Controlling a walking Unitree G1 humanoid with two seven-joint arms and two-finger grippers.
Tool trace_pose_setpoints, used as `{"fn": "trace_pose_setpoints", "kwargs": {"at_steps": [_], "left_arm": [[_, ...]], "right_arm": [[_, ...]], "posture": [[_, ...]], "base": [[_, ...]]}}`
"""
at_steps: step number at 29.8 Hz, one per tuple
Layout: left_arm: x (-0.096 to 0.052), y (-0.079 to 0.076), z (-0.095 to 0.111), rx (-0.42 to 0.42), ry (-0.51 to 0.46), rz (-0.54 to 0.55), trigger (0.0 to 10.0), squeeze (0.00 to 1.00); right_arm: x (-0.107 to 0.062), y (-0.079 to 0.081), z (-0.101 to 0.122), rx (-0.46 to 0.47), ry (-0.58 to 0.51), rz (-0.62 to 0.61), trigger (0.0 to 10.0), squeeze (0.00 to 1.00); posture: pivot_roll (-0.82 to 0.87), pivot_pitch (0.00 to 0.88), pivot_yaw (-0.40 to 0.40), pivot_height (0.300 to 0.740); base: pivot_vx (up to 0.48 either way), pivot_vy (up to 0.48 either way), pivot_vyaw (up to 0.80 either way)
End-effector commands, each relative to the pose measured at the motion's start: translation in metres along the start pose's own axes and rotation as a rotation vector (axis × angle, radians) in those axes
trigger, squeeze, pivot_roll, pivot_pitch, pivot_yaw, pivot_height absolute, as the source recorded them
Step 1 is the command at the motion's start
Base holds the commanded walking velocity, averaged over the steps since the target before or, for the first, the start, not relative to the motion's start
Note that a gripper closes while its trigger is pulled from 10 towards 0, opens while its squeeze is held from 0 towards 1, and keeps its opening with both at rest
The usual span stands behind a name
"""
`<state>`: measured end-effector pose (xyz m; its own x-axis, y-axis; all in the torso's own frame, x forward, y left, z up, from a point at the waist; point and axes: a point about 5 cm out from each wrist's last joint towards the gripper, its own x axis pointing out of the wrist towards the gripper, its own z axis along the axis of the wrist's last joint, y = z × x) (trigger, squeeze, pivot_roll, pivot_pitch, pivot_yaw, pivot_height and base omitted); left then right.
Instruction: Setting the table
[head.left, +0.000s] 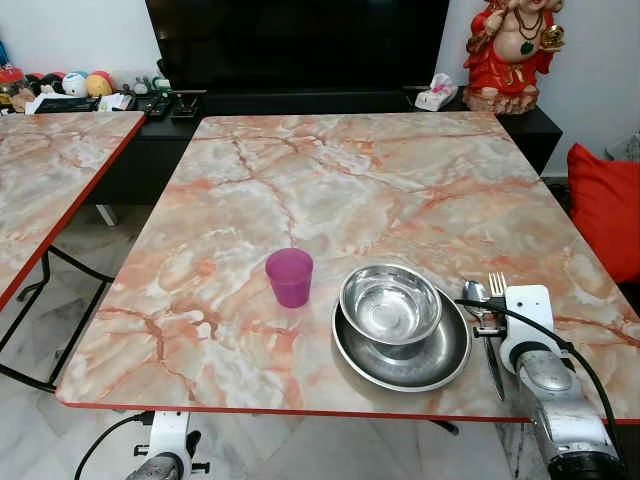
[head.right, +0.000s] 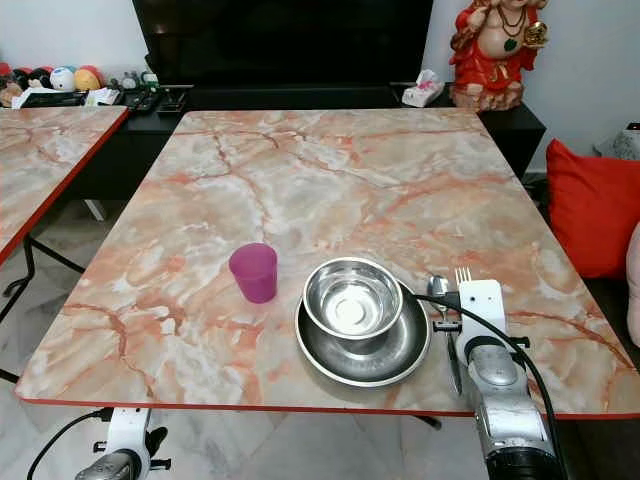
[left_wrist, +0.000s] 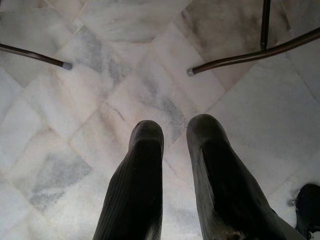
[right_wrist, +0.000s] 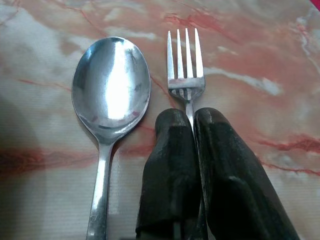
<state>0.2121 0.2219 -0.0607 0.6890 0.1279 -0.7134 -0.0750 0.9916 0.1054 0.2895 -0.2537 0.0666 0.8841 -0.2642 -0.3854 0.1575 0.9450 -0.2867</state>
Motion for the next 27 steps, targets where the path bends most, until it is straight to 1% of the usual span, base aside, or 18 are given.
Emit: {"fn": "trace_pose_setpoints", "kwargs": {"at_steps": [1,14,15,16,17,18,19,21,27], "left_arm": [[-0.0011,0.0057,-0.0045,0.003,0.024,0.013,10.0,0.00],[-0.0011,0.0057,-0.0044,0.004,0.023,0.013,10.0,0.00],[-0.0011,0.0057,-0.0044,0.004,0.023,0.014,10.0,0.00],[-0.0011,0.0056,-0.0045,0.005,0.023,0.013,10.0,0.00],[-0.0011,0.0055,-0.0045,0.005,0.023,0.013,10.0,0.00],[-0.0011,0.0054,-0.0045,0.005,0.023,0.013,10.0,0.00],[-0.0011,0.0055,-0.0045,0.005,0.023,0.013,10.0,0.00],[-0.0011,0.0057,-0.0043,0.005,0.023,0.014,10.0,0.00],[-0.0011,0.0059,-0.0040,0.006,0.022,0.014,10.0,0.00]], "right_arm": [[-0.0005,0.0012,-0.0042,-0.007,0.021,0.002,10.0,0.00],[-0.0004,0.0025,-0.0058,-0.010,0.029,0.002,10.0,0.00],[-0.0004,0.0025,-0.0056,-0.010,0.028,0.000,10.0,0.02],[-0.0004,0.0025,-0.0053,-0.011,0.026,0.000,10.0,0.20],[-0.0004,0.0024,-0.0053,-0.011,0.026,-0.001,10.0,0.35],[-0.0004,0.0024,-0.0053,-0.011,0.026,-0.001,10.0,0.35],[-0.0004,0.0025,-0.0052,-0.011,0.026,-0.001,10.0,0.43],[-0.0002,0.0028,-0.0051,-0.011,0.026,-0.002,10.0,0.38],[0.0002,0.0036,-0.0049,-0.015,0.026,-0.001,10.0,0.33]], "posture": [[0.02,0.000,0.044,0.740],[0.02,0.000,0.044,0.740],[0.02,0.000,0.046,0.740],[0.02,0.000,0.045,0.740],[0.02,0.000,0.045,0.740],[0.02,0.000,0.045,0.740],[0.02,0.000,0.045,0.740],[0.02,0.000,0.045,0.740],[0.02,0.000,0.045,0.740]], "base": [[0.000,0.000,0.00],[0.000,0.000,0.00],[0.000,0.000,0.00],[0.000,0.000,0.00],[0.000,0.000,0.00],[0.000,0.000,0.00],[0.000,0.000,0.00],[0.000,0.000,0.00],[0.000,0.000,0.00]]}}
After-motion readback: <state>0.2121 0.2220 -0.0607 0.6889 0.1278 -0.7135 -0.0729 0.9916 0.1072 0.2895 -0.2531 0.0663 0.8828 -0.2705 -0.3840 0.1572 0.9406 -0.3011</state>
